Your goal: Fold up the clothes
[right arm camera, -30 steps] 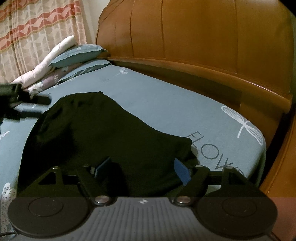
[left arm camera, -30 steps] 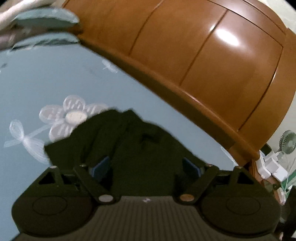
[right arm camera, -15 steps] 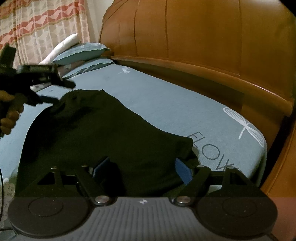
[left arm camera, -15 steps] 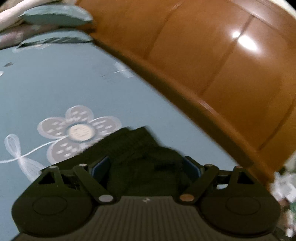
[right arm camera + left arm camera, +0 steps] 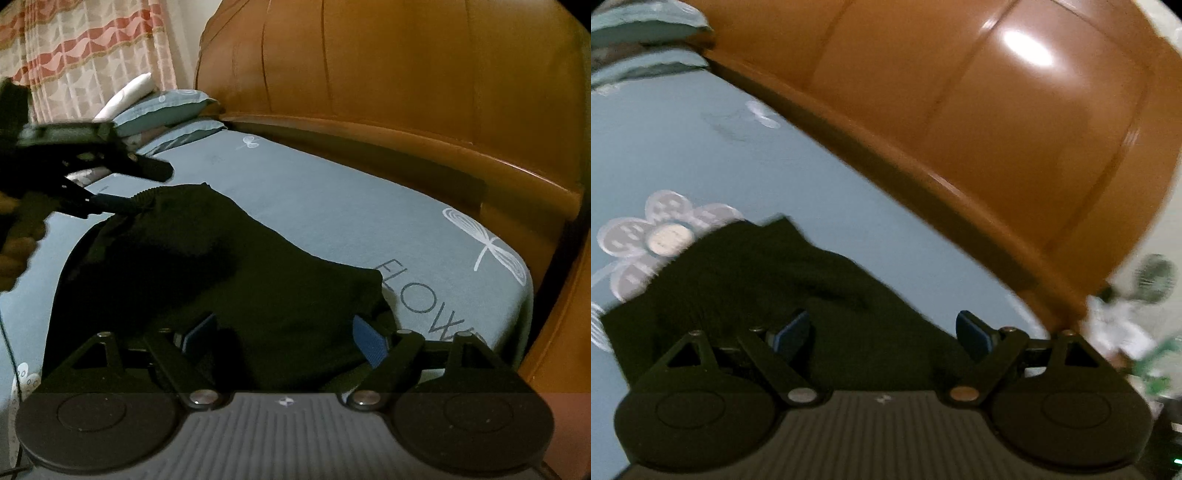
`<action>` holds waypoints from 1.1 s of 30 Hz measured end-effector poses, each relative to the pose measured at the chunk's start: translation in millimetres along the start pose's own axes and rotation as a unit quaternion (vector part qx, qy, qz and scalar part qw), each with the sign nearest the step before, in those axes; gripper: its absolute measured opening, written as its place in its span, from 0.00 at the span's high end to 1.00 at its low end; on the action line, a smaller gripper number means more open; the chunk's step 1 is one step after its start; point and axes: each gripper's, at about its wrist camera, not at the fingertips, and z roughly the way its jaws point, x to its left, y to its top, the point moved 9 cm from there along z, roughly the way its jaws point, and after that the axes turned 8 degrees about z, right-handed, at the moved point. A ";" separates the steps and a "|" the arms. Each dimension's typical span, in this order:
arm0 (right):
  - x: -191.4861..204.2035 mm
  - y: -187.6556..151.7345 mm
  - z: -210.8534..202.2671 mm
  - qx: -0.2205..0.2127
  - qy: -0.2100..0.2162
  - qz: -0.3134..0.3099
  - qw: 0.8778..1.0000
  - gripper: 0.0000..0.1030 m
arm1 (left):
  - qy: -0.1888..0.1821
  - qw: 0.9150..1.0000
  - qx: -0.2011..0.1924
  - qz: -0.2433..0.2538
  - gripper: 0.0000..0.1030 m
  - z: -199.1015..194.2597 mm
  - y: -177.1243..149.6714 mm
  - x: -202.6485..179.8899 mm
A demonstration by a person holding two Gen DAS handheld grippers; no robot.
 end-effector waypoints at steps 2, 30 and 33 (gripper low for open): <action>0.5 -1.4 0.3 0.001 -0.002 -0.001 1.000 0.18 | -0.024 1.000 0.014 -0.005 0.15 3.6 -8.7 -11.5; 7.7 12.5 -26.9 0.000 0.007 0.029 1.000 0.17 | 0.078 0.994 -0.031 0.074 0.14 -46.6 -37.8 -30.6; 19.5 16.5 -39.7 -0.005 0.017 0.028 0.999 0.11 | 0.101 0.989 -0.053 0.096 0.10 -75.5 -39.1 -38.8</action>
